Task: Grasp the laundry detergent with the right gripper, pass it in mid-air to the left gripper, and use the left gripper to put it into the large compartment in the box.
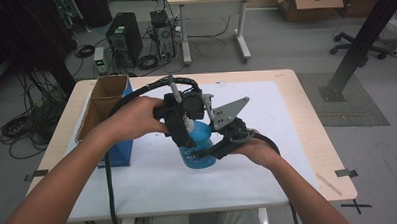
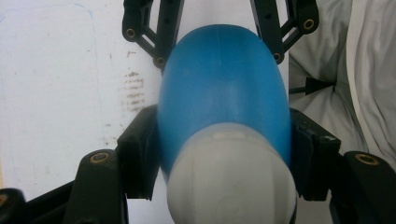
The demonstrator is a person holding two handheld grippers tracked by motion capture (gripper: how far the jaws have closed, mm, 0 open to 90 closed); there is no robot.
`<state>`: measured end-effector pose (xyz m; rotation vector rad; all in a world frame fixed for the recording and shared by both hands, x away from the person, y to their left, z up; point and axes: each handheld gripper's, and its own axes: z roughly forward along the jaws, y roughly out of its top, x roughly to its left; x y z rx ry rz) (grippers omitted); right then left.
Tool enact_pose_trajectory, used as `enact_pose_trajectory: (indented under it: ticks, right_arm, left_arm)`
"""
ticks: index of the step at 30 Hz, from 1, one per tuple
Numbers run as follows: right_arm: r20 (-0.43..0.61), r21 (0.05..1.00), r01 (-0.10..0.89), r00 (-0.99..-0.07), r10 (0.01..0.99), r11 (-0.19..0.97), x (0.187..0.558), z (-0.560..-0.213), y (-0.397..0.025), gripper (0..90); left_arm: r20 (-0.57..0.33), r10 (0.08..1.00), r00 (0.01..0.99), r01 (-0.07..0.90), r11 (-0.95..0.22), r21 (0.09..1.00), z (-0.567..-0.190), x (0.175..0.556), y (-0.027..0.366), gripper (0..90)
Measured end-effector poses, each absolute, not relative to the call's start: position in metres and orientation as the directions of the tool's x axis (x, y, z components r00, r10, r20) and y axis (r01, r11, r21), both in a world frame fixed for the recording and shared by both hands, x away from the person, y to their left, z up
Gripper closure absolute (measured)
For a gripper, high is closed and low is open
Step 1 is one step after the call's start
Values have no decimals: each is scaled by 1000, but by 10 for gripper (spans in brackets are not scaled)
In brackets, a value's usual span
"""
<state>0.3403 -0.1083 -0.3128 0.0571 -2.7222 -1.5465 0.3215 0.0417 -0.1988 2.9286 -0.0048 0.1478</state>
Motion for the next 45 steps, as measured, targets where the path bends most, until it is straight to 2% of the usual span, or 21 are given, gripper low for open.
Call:
enact_pose_trajectory:
  ticks: [25, 26, 28, 30, 35, 37, 41, 45]
  right_arm:
    - [-20, 861, -39, -999, -44, 507, 338, -311, -106, 432]
    - [-10, 861, -33, -999, -49, 508, 338, -311, -106, 410]
    - [5, 867, -7, -1000, -22, 499, 339, -311, -109, 237]
    - [26, 865, 27, -1000, 9, 501, 341, -310, -117, 182]
    - [44, 852, 74, -997, 70, 518, 344, -307, -147, 115]
    - [36, 839, 97, -992, 123, 536, 345, -306, -161, 60]
    - [35, 817, 135, -982, 186, 561, 347, -301, -186, 57]
    - [9, 779, 157, -971, 239, 607, 346, -297, -207, 54]
  left_arm:
    - [109, 11, 994, -9, -983, 182, -195, 316, 38, 381]
    - [108, 11, 994, -8, -985, 172, -195, 316, 37, 381]
    - [111, 12, 994, -5, -989, 151, -195, 317, 37, 381]
    - [121, 20, 992, 3, -990, 142, -194, 317, 37, 381]
    - [145, 63, 987, 43, -989, 140, -184, 322, 44, 381]
    - [150, 82, 985, 65, -991, 118, -177, 326, 47, 382]
    - [168, 128, 977, 110, -988, 112, -159, 331, 52, 382]
    - [179, 214, 960, 197, -974, 109, -137, 338, 58, 381]
